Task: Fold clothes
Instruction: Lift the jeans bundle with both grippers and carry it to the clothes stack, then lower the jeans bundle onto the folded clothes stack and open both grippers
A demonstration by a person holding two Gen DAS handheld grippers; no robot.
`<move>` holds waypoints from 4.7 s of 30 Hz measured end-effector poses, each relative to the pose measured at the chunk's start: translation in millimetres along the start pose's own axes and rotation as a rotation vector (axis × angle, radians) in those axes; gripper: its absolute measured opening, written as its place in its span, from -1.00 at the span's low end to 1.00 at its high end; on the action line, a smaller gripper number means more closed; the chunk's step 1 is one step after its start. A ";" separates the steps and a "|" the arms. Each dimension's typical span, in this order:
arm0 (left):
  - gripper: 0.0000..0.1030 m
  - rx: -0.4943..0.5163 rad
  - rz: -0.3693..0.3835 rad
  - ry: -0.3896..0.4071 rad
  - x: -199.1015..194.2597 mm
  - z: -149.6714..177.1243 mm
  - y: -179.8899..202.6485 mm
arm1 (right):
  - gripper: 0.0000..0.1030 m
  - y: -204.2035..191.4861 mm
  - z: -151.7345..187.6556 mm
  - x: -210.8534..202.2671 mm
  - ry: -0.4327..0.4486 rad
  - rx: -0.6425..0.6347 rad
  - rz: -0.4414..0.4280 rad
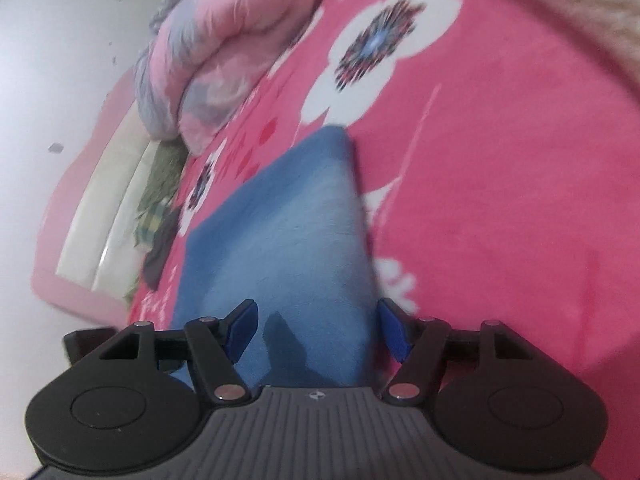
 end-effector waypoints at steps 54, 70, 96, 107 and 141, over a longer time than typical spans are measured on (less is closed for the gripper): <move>0.90 0.401 0.533 -0.324 248.5 -32.9 451.7 | -0.40 30.4 95.8 -465.1 0.489 -0.138 0.313; 0.90 0.387 0.499 -0.361 288.9 -29.3 423.6 | -0.37 151.5 61.0 -456.3 0.318 -0.114 0.211; 0.92 0.625 0.391 0.011 151.6 -32.0 427.0 | 0.71 137.0 108.9 -519.2 0.672 -0.101 0.515; 0.92 0.852 0.067 0.016 269.6 -30.8 438.8 | 0.32 160.5 113.0 -442.4 0.737 -0.156 0.885; 1.00 1.176 0.051 -0.012 267.8 20.7 456.7 | -0.28 147.1 161.8 -415.4 0.931 -0.185 0.917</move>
Point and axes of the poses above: each gripper's, at about its wrist camera, not at the fingertips, and x roughly the way its jaws point, y to its right, z to its underside, the point moved 10 cm from there along x, roughly the way its jaws point, and after that the axes turned 13 degrees about -y, right-handed, at the moved point
